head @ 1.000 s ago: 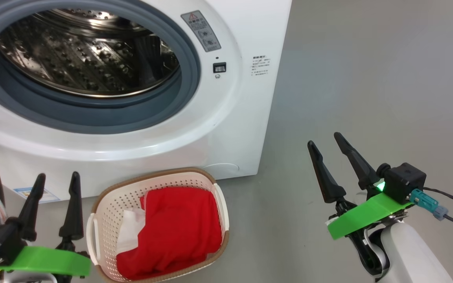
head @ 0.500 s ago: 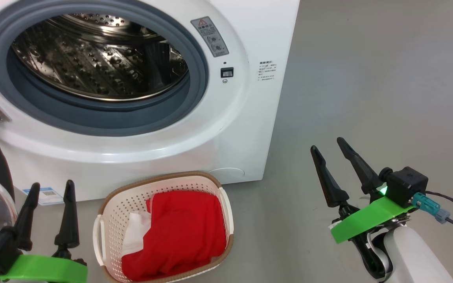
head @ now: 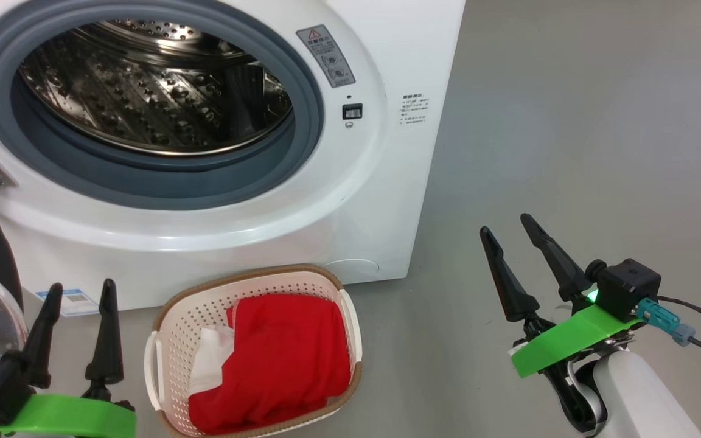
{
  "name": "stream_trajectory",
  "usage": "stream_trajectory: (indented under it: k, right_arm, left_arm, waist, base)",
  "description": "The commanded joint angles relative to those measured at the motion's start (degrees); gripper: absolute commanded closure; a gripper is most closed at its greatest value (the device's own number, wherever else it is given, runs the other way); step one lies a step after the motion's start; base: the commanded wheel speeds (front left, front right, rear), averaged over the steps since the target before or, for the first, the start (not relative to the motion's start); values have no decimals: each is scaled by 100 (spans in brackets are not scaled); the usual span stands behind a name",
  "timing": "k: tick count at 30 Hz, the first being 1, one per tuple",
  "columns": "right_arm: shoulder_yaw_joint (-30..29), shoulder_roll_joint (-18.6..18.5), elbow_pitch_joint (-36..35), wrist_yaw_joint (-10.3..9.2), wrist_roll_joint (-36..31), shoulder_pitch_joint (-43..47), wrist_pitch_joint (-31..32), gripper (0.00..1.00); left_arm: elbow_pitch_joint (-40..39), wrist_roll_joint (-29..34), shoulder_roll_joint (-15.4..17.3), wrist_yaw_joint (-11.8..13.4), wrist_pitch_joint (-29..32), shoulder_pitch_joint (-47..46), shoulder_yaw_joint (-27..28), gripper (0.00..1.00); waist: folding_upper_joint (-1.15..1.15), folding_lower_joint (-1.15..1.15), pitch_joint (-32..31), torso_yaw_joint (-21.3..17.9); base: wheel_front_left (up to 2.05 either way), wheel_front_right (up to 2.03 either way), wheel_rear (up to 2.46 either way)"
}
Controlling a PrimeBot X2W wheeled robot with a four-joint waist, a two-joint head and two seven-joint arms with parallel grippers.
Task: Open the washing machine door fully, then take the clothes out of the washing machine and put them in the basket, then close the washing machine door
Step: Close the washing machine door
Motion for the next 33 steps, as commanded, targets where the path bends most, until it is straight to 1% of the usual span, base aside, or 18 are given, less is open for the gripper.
stream_trajectory:
  k: [1,18,33]
  right_arm:
    - [152,0,-121,9,120,20,-68,0]
    - [114,4,-150,9,116,4,-68,0]
    - [105,6,-144,9,104,-9,-68,0]
  left_arm:
    - [-89,22,145,-14,-53,-139,236,0]
    - [-133,43,64,-79,-53,-162,312,0]
    - [-107,105,13,-171,-53,-170,356,0]
  waist:
    - [0,0,2,2]
    - [0,0,57,19]
    - [0,0,92,24]
  base:
    - [0,0,0]
    - [-11,11,0]
    - [-127,127,0]
